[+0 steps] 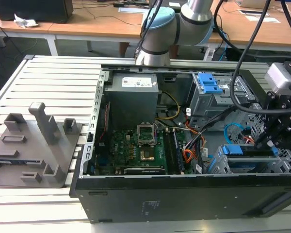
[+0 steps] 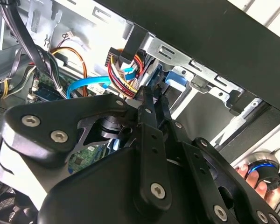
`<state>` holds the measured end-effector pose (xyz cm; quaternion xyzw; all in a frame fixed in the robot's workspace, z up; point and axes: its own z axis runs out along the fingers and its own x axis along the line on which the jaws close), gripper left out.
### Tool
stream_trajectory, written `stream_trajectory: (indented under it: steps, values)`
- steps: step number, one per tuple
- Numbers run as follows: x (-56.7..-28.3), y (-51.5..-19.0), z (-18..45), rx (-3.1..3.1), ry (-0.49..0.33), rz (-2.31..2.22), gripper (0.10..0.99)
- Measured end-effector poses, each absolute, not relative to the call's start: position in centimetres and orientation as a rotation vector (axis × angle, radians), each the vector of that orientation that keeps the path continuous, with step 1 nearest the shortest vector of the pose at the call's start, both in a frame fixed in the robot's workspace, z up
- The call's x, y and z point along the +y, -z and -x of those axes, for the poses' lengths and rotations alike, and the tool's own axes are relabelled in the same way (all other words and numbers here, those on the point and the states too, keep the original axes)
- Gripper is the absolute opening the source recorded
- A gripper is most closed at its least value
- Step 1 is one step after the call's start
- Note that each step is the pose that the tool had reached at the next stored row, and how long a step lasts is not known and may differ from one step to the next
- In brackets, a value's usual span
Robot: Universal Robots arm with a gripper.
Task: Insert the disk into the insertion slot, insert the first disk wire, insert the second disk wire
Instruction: 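Insert the first disk wire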
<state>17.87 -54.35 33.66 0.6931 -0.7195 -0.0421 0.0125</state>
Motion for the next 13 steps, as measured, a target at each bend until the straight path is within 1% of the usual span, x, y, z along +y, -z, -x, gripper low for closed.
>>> stream_trajectory:
  steps: [13]
  values:
    - [-54.39, -33.01, -18.11, -2.242, 0.131, -2.16, 0.188]
